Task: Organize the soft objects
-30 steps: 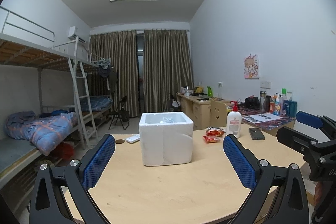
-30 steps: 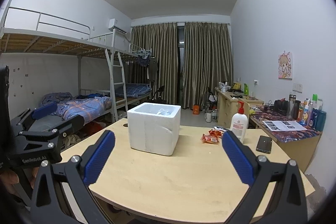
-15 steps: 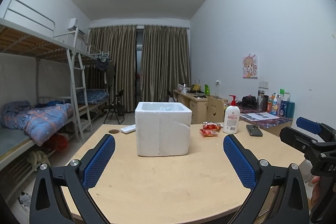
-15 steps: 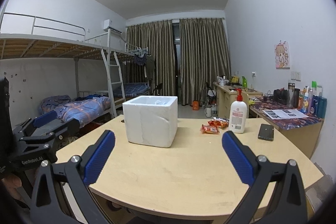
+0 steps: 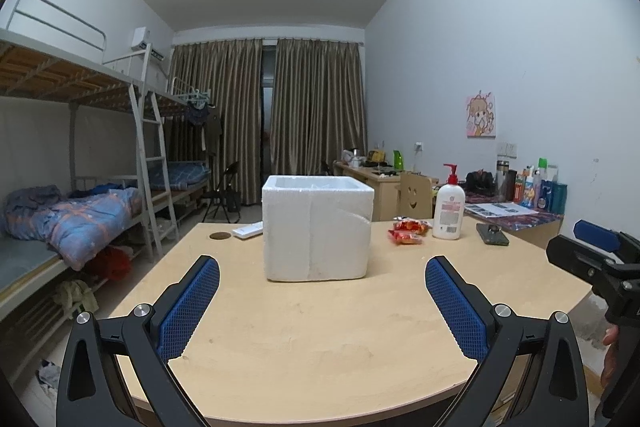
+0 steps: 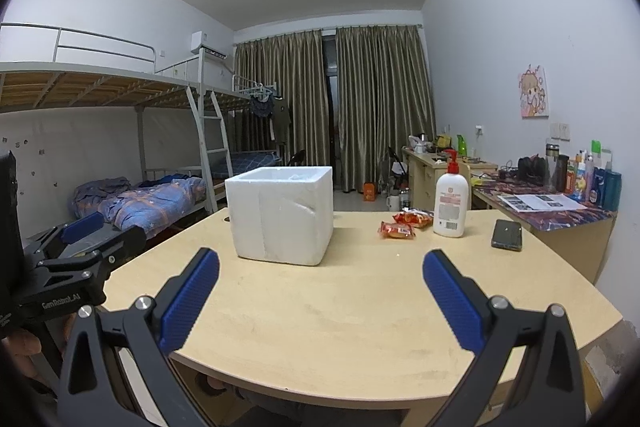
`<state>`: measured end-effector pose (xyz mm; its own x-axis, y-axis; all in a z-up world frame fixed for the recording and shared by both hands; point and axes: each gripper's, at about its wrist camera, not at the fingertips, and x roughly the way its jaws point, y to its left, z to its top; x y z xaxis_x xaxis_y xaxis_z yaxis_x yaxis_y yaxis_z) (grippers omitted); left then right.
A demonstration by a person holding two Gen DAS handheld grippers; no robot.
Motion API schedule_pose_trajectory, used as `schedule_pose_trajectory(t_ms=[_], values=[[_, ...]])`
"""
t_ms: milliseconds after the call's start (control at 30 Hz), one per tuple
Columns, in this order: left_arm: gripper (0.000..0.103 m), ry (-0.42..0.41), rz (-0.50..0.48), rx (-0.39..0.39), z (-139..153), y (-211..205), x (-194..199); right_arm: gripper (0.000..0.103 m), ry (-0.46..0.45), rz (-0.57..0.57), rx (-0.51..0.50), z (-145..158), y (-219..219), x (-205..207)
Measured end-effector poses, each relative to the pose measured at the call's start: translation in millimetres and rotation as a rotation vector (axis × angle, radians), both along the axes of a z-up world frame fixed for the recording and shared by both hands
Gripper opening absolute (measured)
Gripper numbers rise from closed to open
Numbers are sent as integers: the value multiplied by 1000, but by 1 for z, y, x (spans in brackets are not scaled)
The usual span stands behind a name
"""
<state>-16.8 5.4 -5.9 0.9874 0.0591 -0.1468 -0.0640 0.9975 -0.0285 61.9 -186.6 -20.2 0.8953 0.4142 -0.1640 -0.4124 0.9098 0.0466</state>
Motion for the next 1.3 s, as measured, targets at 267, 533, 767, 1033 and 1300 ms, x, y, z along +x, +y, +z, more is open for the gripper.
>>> schedule_pose_trajectory(t_ms=[267,533,767,1033,1300], values=[[103,13,-5,13,-8,-4,3,103,8,-4,26,-6,-4,1],[103,4,7,24,-11,-6,5,103,19,1,19,-12,-4,1],[103,4,4,18,-10,-9,4,103,20,2,17,-12,-4,2],[103,11,4,21,-12,-12,3,103,25,-1,11,-12,-4,2],[103,14,3,26,-13,-13,3,103,23,-1,2,-12,-3,1]])
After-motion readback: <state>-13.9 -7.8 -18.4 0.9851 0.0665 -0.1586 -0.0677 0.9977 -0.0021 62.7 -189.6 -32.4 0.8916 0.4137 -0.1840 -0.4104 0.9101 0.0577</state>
